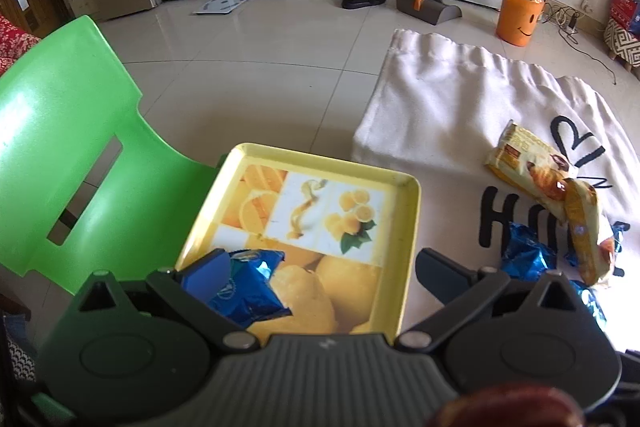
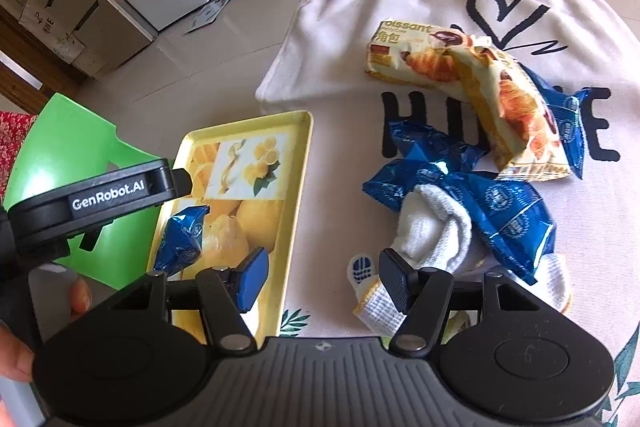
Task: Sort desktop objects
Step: 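Withdraw both tools from the tray back over the remaining pile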
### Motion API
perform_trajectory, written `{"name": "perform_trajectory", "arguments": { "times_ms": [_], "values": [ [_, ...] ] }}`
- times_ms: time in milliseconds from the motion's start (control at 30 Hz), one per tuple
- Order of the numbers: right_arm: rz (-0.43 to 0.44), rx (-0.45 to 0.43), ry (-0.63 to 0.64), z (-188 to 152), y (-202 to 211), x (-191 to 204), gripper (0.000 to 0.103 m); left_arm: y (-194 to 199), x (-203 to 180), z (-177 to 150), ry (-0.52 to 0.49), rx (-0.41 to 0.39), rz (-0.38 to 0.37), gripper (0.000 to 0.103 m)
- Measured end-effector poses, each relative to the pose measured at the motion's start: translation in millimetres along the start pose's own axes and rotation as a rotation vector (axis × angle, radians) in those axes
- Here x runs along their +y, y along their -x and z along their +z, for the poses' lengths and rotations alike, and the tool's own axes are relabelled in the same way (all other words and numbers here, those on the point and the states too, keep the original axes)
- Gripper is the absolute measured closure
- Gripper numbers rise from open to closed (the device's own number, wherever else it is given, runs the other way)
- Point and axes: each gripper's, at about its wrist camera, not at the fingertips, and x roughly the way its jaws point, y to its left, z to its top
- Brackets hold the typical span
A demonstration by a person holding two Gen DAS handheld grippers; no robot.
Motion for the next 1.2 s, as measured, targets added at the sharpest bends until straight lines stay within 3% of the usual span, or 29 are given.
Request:
{"name": "perform_trajectory", "arguments": {
  "times_ms": [267,400,600,867,1200],
  "values": [
    [-0.108,-0.040,-0.136,11.3,21.7,-51.7,0.040,-3.1,-29.6,-13.9,-0.014,0.065,-0.193,0.001],
    [-0.183,-0.020,-0.212,9.4,26.0,-83.5,0.040,-8.1,-43.4,-21.9,-0.024,0.090,-0.225,0.001],
    [-0.209,0.038,-0.257,-2.6,25.4,-114.9,0.041,-17.2,-71.4,-39.2,-0.092,0.154,-0.280,0.001],
    [-0.150,0.118,-0.278,-18.9,10.4,-124.6,0.040,-25.5,-100.7,-64.0,-0.252,0.184,-0.243,0.001],
    [-0.135,0.115,-0.298,-22.0,-9.4,-125.7,0.040,-35.9,-104.6,-74.4,-0.315,0.204,-0.197,0.001]
  ]
}}
